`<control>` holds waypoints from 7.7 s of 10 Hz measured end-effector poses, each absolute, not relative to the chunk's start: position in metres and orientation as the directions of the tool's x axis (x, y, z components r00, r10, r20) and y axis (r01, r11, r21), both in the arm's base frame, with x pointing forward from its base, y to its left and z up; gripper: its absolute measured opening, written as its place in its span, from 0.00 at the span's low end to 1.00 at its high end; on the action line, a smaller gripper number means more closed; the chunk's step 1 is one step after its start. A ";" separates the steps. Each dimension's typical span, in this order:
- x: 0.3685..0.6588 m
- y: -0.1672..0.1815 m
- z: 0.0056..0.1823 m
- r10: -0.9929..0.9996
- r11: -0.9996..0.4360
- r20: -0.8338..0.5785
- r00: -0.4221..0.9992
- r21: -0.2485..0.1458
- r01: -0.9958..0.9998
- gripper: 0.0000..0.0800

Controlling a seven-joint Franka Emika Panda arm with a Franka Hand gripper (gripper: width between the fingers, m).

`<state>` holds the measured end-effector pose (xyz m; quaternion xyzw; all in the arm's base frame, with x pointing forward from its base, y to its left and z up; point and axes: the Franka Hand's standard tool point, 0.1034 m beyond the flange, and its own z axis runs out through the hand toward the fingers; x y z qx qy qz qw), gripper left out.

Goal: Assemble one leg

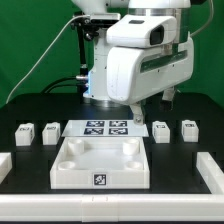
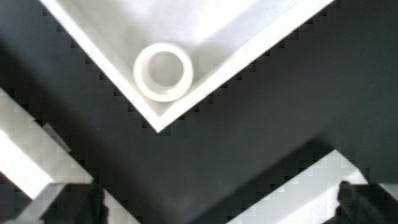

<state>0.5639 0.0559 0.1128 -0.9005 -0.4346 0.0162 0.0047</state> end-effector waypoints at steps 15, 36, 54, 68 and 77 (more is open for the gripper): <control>0.472 0.017 0.071 0.988 -0.157 -0.013 0.157 -0.051 0.986 0.81; 0.434 -0.017 0.015 0.999 -0.046 0.015 0.047 -0.103 0.994 0.08; 0.499 0.076 0.019 0.997 -0.015 0.077 0.017 -0.026 1.000 0.08; 0.487 0.079 0.052 0.979 -0.196 0.056 0.196 -0.003 0.981 0.81; 0.462 0.093 0.039 0.451 -0.886 0.061 0.890 -0.088 0.455 0.81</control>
Offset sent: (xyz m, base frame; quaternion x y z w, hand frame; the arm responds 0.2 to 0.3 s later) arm 0.0000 0.0000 0.0000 0.0000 0.0000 0.0000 1.0000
